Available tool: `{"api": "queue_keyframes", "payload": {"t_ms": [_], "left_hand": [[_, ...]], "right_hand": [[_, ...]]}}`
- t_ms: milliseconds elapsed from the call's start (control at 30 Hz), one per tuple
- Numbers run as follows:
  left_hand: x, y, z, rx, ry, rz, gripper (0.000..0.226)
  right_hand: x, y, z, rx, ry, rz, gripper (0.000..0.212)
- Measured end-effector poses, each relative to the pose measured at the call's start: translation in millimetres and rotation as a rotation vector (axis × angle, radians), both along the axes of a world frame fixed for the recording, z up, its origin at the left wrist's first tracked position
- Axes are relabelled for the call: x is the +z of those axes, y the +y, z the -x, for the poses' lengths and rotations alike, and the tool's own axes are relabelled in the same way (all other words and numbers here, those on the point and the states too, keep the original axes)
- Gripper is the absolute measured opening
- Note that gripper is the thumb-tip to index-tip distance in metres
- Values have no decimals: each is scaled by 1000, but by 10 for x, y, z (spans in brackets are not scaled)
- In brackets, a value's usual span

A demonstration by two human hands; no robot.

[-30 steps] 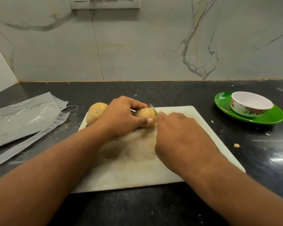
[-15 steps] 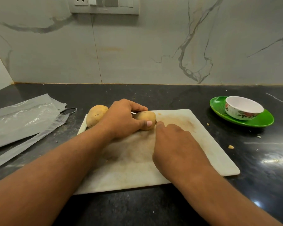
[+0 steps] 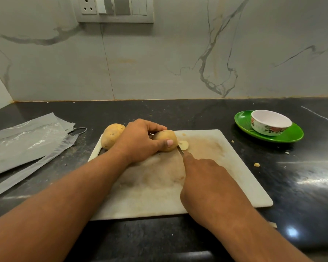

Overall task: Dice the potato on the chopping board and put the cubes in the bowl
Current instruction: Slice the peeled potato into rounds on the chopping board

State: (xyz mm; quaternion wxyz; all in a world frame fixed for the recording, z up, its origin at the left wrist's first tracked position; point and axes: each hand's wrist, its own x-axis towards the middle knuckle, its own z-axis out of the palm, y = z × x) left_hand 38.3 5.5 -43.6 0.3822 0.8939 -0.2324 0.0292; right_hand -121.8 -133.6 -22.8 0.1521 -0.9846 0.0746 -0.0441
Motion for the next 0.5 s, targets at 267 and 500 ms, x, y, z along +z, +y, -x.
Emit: {"api": "queue_keyframes", "payload": {"t_ms": [267,500], "left_hand": [[-6,29,9,-36,-2,7,50],[-1,24,19,-48,-18,14,54]], "right_hand": [[90,-51,132,-56,-72,18,69],[122,14,-12,-63,-111,24,65]]}}
